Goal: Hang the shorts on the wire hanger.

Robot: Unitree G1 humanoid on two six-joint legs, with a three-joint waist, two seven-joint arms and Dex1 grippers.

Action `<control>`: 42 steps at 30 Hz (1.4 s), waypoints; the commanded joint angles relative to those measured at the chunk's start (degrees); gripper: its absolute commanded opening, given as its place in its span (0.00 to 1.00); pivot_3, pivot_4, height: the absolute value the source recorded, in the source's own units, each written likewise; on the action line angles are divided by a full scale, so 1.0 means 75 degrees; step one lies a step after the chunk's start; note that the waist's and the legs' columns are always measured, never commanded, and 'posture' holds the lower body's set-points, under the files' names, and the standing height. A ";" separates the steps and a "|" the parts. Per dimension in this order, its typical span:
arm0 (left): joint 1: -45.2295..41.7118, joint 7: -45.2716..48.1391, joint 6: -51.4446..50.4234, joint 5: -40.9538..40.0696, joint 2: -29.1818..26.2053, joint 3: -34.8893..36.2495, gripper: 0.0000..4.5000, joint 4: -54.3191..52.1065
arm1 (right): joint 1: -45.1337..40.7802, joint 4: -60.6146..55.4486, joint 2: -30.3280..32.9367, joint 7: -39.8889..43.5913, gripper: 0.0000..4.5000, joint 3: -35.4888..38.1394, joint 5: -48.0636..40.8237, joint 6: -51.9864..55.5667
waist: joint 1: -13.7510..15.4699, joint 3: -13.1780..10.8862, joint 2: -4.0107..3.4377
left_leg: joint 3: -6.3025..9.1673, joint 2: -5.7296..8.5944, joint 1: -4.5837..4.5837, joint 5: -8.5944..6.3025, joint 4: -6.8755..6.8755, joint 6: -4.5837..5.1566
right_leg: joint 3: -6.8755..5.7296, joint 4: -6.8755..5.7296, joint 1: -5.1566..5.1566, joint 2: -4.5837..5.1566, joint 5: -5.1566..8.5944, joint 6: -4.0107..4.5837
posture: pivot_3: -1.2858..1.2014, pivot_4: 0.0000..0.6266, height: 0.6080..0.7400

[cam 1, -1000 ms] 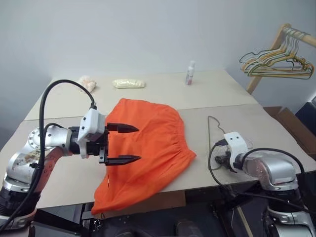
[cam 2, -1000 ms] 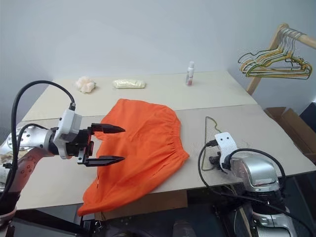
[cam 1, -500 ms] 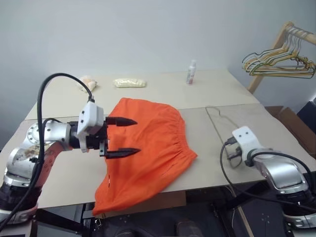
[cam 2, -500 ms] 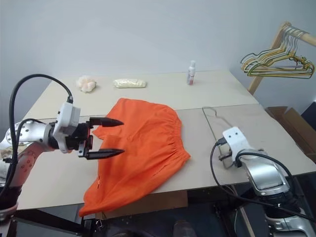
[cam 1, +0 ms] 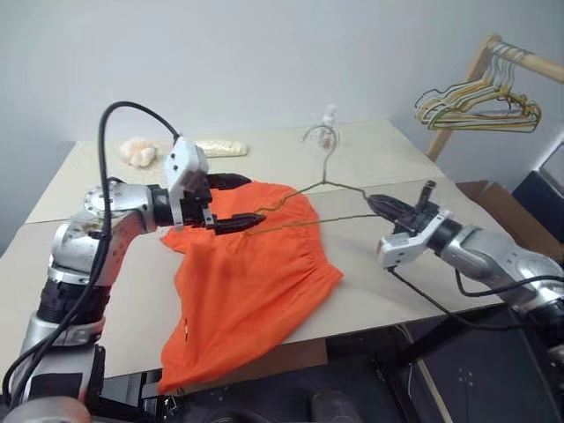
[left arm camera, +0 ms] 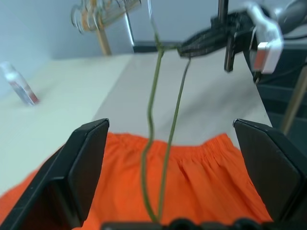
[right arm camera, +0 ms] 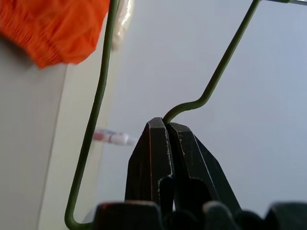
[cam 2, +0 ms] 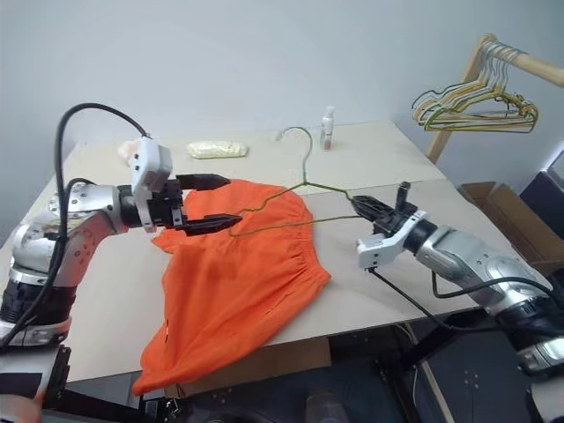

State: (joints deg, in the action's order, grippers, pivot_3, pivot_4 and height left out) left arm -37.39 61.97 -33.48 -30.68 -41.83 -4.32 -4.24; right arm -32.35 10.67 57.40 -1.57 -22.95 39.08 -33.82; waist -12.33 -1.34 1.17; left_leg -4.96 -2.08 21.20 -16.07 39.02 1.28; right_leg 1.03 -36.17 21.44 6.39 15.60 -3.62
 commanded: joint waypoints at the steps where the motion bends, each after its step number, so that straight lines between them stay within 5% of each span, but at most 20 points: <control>1: -0.0297 0.0603 0.0212 0.0411 -0.0074 -0.0472 1.00 0.0320 | -0.0542 0.0192 -0.0179 -0.0116 0.01 0.0305 0.0221 -0.0578 | -0.0007 0.0000 0.0000 | 0.0002 0.0000 0.0000 0.0000 0.0000 0.0000 | -0.0002 0.0000 -0.0001 0.0001 0.0000 0.0000 | 0.44 0.00 1.00; 8: -0.0796 0.0856 0.0638 0.1607 0.0127 -0.1391 0.96 0.1108 | -0.0930 0.0345 -0.0433 -0.0013 0.00 0.0542 0.0457 -0.0931 | 0.0036 0.0000 0.0000 | 0.0004 0.0003 -0.0002 0.0000 0.0004 0.0001 | -0.0007 -0.0001 -0.0007 0.0005 0.0000 0.0001 | 0.44 0.00 1.00; 11: -0.0870 0.0887 0.0767 0.1810 0.0256 -0.1385 0.81 0.1335 | -0.0928 0.0313 -0.0458 0.0031 0.00 0.0677 0.0447 -0.0921 | 0.0046 0.0000 0.0000 | 0.0003 0.0005 -0.0002 -0.0001 0.0005 0.0004 | -0.0005 0.0000 -0.0008 0.0008 -0.0001 0.0000 | 0.44 0.00 1.00; 22: -0.0671 0.1127 0.0670 0.1827 0.0157 -0.1120 0.01 0.1321 | -0.0755 0.0308 -0.0424 0.0161 0.00 0.1007 0.0545 -0.0810 | 0.0018 0.0001 -0.0001 | 0.0004 0.0003 -0.0005 -0.0001 0.0008 0.0006 | -0.0003 -0.0011 -0.0008 0.0009 -0.0001 0.0000 | 0.44 0.00 1.00; 24: -0.0686 0.1061 0.0603 0.1839 0.0187 -0.1094 0.01 0.1317 | -0.0755 0.0276 -0.0404 0.0266 0.00 0.1003 0.0460 -0.0897 | 0.0020 0.0001 -0.0001 | 0.0004 0.0002 -0.0005 -0.0001 0.0009 0.0007 | -0.0003 -0.0013 -0.0008 0.0009 -0.0001 0.0000 | 0.44 0.00 1.00; 33: -0.0807 0.1003 0.0611 0.2048 0.0078 -0.1023 0.00 0.1464 | -0.0721 0.0459 0.0147 0.2391 0.62 0.0878 -0.2153 -0.2106 | 0.0044 0.0001 -0.0001 | 0.0009 0.0005 -0.0005 -0.0003 0.0011 0.0011 | -0.0006 -0.0007 -0.0015 0.0012 -0.0002 -0.0002 | 0.45 0.00 1.00; 38: -0.0719 0.1315 0.1374 0.2491 -0.0172 -0.1221 0.00 0.1531 | -0.0756 -0.0469 0.0441 0.6328 0.99 0.0858 -0.6164 0.1214 | 0.0037 0.0001 -0.0001 | 0.0014 0.0002 -0.0016 -0.0004 0.0012 0.0015 | -0.0011 -0.0004 -0.0033 0.0014 -0.0004 -0.0003 | 0.45 0.00 1.00; 42: -0.0721 0.1433 0.1597 0.2593 -0.0108 -0.1220 0.00 0.1494 | -0.1558 -0.0989 0.0425 0.8795 0.99 0.0522 -0.7183 0.4331 | 0.0067 0.0002 -0.0005 | 0.0019 -0.0019 -0.0019 -0.0004 0.0023 0.0019 | -0.0016 -0.0015 -0.0038 0.0014 -0.0006 -0.0001 | 0.45 0.00 1.00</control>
State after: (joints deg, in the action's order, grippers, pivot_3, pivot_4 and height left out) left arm -41.93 72.37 -22.89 -11.21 -42.62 -13.97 7.77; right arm -40.89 5.69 60.21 57.56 -19.50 -11.20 -9.13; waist -11.83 -1.32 1.14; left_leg -4.81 -2.24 21.06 -16.11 39.21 1.43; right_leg 0.89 -36.32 21.16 6.50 15.56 -3.63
